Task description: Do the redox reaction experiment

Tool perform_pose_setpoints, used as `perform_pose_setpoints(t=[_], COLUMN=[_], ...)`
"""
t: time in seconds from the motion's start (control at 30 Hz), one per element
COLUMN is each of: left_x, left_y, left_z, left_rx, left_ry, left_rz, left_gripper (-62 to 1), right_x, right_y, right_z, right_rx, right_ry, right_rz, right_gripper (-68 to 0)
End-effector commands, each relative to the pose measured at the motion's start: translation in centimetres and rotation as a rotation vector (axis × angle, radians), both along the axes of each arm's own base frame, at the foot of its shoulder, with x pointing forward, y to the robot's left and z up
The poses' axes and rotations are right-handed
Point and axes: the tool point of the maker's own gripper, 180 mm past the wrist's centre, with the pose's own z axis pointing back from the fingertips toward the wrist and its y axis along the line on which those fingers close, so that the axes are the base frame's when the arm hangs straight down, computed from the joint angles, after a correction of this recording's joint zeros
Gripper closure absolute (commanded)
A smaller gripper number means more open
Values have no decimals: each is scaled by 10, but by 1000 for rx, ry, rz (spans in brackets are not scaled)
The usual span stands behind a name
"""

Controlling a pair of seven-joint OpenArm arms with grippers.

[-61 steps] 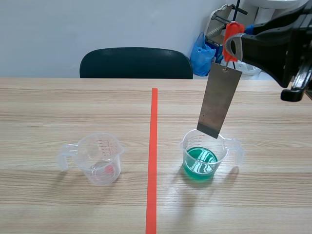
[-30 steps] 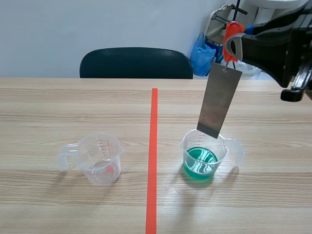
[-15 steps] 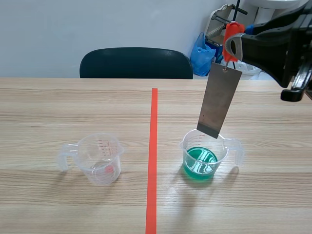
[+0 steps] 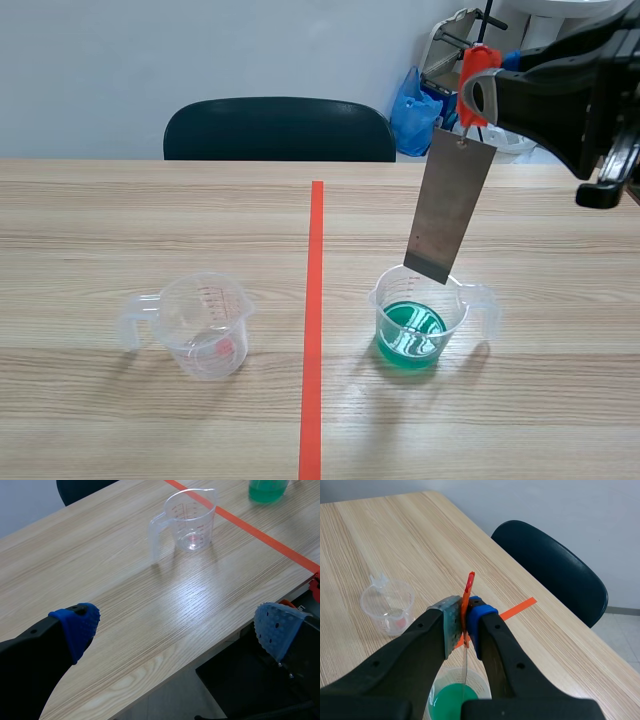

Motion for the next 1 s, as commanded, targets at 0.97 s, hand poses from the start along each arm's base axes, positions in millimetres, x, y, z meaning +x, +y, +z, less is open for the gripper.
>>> perform_pose_setpoints(t=[0.97], left_x=[2], left_y=[-1], left_z=[6], left_rx=[-10], left_ry=[-25], left_rz=[1], left_gripper=[-623], right_x=[-2], right_y=[4], right_z=[-5], right_rx=[10], right_ry=[2], right_rz=[10], right_gripper=[-6])
